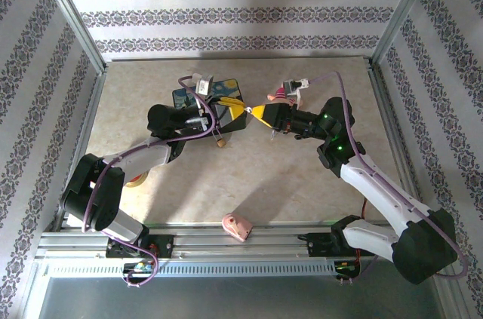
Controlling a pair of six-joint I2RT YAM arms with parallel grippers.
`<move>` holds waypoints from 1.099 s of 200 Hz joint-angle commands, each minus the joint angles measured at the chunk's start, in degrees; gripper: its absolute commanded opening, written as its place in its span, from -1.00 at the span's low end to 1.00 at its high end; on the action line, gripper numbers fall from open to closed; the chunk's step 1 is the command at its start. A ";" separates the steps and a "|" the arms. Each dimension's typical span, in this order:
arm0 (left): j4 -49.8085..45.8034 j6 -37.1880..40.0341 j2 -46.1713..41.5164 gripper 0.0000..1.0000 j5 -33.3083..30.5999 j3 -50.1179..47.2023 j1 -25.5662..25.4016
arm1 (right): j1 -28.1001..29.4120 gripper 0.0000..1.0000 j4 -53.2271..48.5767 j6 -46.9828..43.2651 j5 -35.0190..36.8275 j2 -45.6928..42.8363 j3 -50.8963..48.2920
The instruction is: Unlock the padlock with the key
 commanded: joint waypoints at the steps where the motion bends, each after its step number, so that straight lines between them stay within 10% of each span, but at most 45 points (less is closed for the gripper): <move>1: 3.13 0.11 0.12 -0.65 -0.03 -0.11 0.56 | -0.74 -1.00 2.64 0.62 0.86 -0.24 -0.82; 61: 0.71 1.38 -0.41 -1.00 0.05 0.44 0.70 | -0.87 -1.00 0.36 -0.50 1.23 -0.41 -0.68; 100: -14.33 8.58 -5.14 -1.00 -0.17 0.14 2.27 | -1.13 -0.57 -18.07 -14.55 3.93 -2.69 1.70; 132: -35.73 17.77 -10.87 -1.00 -0.02 1.36 3.28 | -1.18 -0.54 -26.93 -25.03 6.49 -3.52 1.81; 181: -93.72 45.94 -16.13 -1.00 -5.14 16.61 3.37 | 0.78 -0.36 -24.93 -34.95 9.87 -1.56 2.53; 220: -104.33 49.69 -17.08 -1.00 -3.45 20.38 3.36 | 5.40 -0.25 -20.80 -39.47 10.75 2.04 4.79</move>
